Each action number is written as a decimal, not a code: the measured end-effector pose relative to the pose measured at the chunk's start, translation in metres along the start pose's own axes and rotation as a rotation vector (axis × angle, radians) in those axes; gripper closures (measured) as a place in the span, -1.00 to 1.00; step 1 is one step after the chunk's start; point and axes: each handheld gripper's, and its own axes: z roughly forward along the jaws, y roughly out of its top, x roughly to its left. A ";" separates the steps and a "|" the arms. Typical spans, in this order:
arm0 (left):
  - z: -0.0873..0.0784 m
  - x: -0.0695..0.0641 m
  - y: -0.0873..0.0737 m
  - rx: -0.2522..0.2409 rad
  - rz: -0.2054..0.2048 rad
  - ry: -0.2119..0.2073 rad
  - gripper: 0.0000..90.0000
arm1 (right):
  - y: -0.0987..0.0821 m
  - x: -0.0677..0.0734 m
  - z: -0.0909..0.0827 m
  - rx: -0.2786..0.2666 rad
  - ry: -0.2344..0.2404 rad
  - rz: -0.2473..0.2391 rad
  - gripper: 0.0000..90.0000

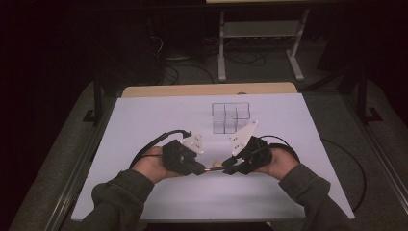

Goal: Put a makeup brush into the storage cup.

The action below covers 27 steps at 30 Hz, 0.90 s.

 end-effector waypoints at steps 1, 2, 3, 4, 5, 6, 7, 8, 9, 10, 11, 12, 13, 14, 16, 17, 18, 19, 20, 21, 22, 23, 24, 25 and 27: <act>0.001 -0.001 0.001 0.007 0.001 0.003 0.88 | 0.003 0.000 0.001 0.005 0.005 -0.002 0.60; 0.002 -0.001 0.002 0.017 0.006 0.008 0.88 | 0.006 0.000 0.002 0.012 0.007 -0.007 0.61; 0.002 -0.001 0.002 0.017 0.010 0.007 0.88 | 0.008 0.000 0.004 0.021 0.007 -0.006 0.61; 0.003 -0.002 0.003 0.021 0.012 0.008 0.88 | 0.009 0.000 0.005 0.026 0.009 -0.006 0.62; 0.003 -0.002 0.004 0.020 0.014 0.008 0.88 | 0.011 0.000 0.007 0.033 0.011 -0.006 0.64; 0.003 -0.002 0.005 0.018 0.016 0.009 0.88 | 0.013 -0.001 0.008 0.042 0.013 -0.011 0.65; 0.003 -0.002 0.005 0.020 0.017 0.009 0.88 | 0.014 -0.001 0.009 0.045 0.013 -0.006 0.68; 0.003 -0.003 0.006 0.020 0.018 0.006 0.88 | 0.014 -0.001 0.010 0.047 0.015 -0.005 0.70; 0.004 -0.003 0.006 0.021 0.017 0.005 0.88 | 0.014 -0.001 0.011 0.054 0.015 0.000 0.71; 0.003 -0.003 0.006 0.022 0.025 0.010 0.88 | 0.014 -0.001 0.012 0.057 0.020 0.006 0.75; 0.003 -0.003 0.006 0.022 0.023 0.009 0.88 | 0.014 -0.001 0.013 0.060 0.026 0.008 0.79; 0.003 -0.003 0.006 0.025 0.026 0.008 0.88 | 0.014 -0.001 0.014 0.059 0.031 0.009 0.79; 0.003 -0.003 0.006 0.026 0.027 0.008 0.88 | 0.014 -0.001 0.014 0.060 0.032 0.012 0.80; 0.003 -0.003 0.006 0.026 0.027 0.007 0.88 | 0.013 -0.001 0.014 0.061 0.034 0.010 0.80; 0.003 -0.003 0.006 0.027 0.029 0.005 0.88 | 0.013 -0.001 0.015 0.058 0.045 0.015 0.81; 0.004 -0.003 0.006 0.027 0.031 0.003 0.88 | 0.013 -0.002 0.015 0.058 0.046 0.012 0.82; 0.004 -0.003 0.006 0.029 0.034 0.002 0.88 | 0.012 -0.002 0.015 0.058 0.049 0.006 0.83; 0.004 -0.003 0.006 0.028 0.038 0.001 0.88 | 0.012 -0.001 0.016 0.057 0.053 0.008 0.83; 0.004 -0.003 0.006 0.023 0.037 0.001 0.88 | 0.011 -0.001 0.016 0.054 0.052 0.001 0.84; 0.004 -0.003 0.005 0.008 0.028 0.003 0.87 | 0.010 0.000 0.015 0.049 0.046 0.007 0.84; 0.003 -0.002 0.005 0.001 0.027 0.003 0.85 | 0.009 0.000 0.015 0.045 0.047 0.002 0.84; 0.001 -0.002 0.004 -0.012 0.020 0.007 0.84 | 0.008 0.000 0.015 0.033 0.044 0.006 0.84; 0.000 -0.002 0.002 -0.029 0.008 0.017 0.77 | 0.007 0.001 0.014 0.027 0.038 0.010 0.84; -0.001 -0.001 0.001 -0.040 -0.002 0.018 0.68 | 0.006 0.001 0.014 0.019 0.030 0.015 0.84; -0.004 0.001 -0.003 -0.070 -0.030 0.027 0.52 | 0.003 0.001 0.013 -0.005 0.021 0.018 0.84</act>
